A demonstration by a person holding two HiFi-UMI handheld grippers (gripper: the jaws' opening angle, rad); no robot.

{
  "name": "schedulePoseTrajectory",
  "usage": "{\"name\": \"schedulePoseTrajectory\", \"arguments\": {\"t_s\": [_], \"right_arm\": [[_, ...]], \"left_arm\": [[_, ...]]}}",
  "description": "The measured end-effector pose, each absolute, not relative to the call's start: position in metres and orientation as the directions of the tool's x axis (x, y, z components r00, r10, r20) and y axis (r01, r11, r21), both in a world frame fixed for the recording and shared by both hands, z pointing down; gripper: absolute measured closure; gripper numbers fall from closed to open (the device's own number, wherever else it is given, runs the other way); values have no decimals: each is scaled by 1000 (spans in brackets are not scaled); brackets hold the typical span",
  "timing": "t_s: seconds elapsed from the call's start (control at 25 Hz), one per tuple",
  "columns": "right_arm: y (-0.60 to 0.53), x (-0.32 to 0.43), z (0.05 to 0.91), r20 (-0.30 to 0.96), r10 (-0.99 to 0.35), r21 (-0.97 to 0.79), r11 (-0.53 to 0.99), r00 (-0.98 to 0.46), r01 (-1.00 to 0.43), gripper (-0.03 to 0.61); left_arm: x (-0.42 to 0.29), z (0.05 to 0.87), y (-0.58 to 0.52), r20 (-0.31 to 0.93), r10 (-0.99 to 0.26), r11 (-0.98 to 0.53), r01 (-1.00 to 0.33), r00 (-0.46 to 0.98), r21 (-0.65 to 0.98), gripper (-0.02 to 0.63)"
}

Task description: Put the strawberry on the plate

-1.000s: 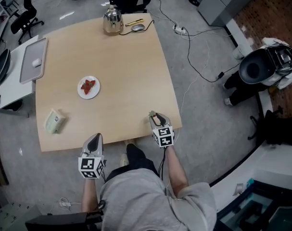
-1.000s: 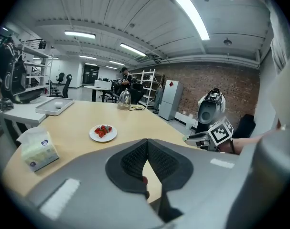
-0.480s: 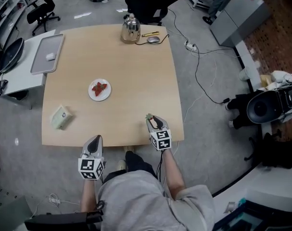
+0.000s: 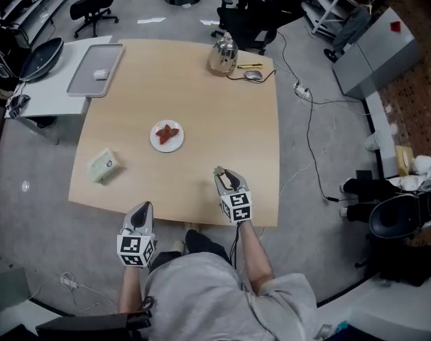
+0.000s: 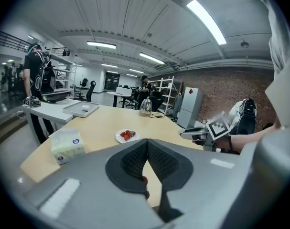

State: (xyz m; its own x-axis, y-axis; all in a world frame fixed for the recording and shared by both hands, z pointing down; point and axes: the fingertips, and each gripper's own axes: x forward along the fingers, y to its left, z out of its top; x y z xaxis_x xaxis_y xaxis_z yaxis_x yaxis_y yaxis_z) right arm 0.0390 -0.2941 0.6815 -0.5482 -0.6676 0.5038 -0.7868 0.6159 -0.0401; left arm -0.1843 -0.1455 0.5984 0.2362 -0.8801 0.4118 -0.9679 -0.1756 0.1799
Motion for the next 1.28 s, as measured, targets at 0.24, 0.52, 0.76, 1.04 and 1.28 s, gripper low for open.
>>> {"name": "schedulePoseTrajectory", "arguments": {"t_s": [0.24, 0.52, 0.76, 1.04, 1.28], "right_arm": [[-312, 5, 675, 499, -616, -29, 691, -610, -722, 440], [-329, -34, 674, 497, -546, -19, 770, -674, -638, 440], [-343, -65, 678, 497, -493, -17, 818, -715, -575, 440], [-357, -90, 689, 513, -439, -15, 855, -738, -519, 440], [-367, -111, 706, 542, -400, -5, 878, -739, -479, 440]], "left_arm": [[-197, 596, -145, 409, -898, -95, -979, 164, 182, 594], [-207, 600, -144, 409, -908, -13, -983, 89, 185, 594], [-214, 605, -144, 414, -909, 44, -982, 37, 185, 594], [-216, 605, -144, 416, -910, 96, -978, -10, 187, 594], [-216, 612, -146, 425, -905, 122, -973, -28, 196, 594]]}}
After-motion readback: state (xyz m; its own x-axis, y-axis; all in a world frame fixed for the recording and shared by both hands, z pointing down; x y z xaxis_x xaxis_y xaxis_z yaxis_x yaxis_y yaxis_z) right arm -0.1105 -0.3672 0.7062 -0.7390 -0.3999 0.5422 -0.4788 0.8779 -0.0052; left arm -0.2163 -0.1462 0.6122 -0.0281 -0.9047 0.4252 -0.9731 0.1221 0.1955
